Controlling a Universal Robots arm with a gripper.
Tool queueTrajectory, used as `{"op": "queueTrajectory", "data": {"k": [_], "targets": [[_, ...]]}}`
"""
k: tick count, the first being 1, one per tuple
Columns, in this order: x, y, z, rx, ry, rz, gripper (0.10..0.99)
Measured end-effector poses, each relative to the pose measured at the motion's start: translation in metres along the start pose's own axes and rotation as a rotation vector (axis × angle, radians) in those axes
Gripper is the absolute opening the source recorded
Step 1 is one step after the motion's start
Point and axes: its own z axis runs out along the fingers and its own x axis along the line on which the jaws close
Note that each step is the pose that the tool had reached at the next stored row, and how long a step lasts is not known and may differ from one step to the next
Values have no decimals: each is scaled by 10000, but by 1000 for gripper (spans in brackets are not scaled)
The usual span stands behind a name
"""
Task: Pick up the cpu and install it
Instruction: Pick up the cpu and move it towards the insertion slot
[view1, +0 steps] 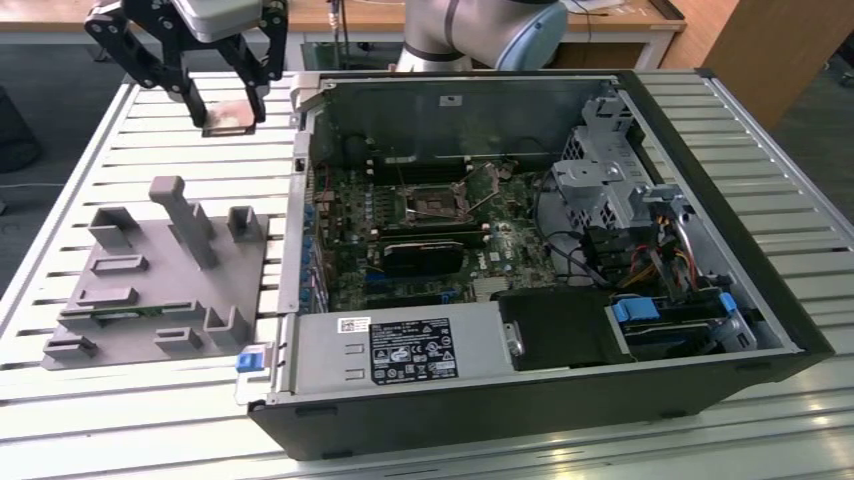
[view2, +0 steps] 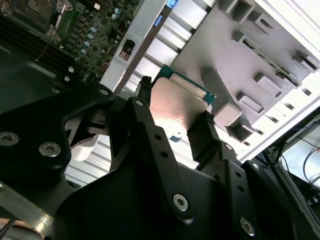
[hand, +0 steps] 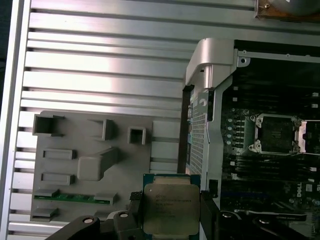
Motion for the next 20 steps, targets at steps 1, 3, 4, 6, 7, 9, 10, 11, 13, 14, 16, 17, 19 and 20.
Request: {"op": "queueTrajectory", "data": {"k": [1,3,4,6,7,9,10,11,13,14,16,17,19,20], "targets": [[-11,2,0,1,0,0,541],[-33,5,0,1,1,0,541],[-45,6,1,1,0,0,541],[-68,9,2,0,0,0,541],[-80,11,2,0,0,0,541],[-102,13,2,0,0,0,541],[-113,13,2,0,0,0,541],[-124,14,2,0,0,0,541],[-148,15,3,1,1,-1,541],[-162,16,3,0,1,0,541],[-186,17,4,0,0,0,541],[-197,18,4,0,0,0,541],[-221,19,4,0,0,0,541],[-233,19,4,0,0,0,541]]}}
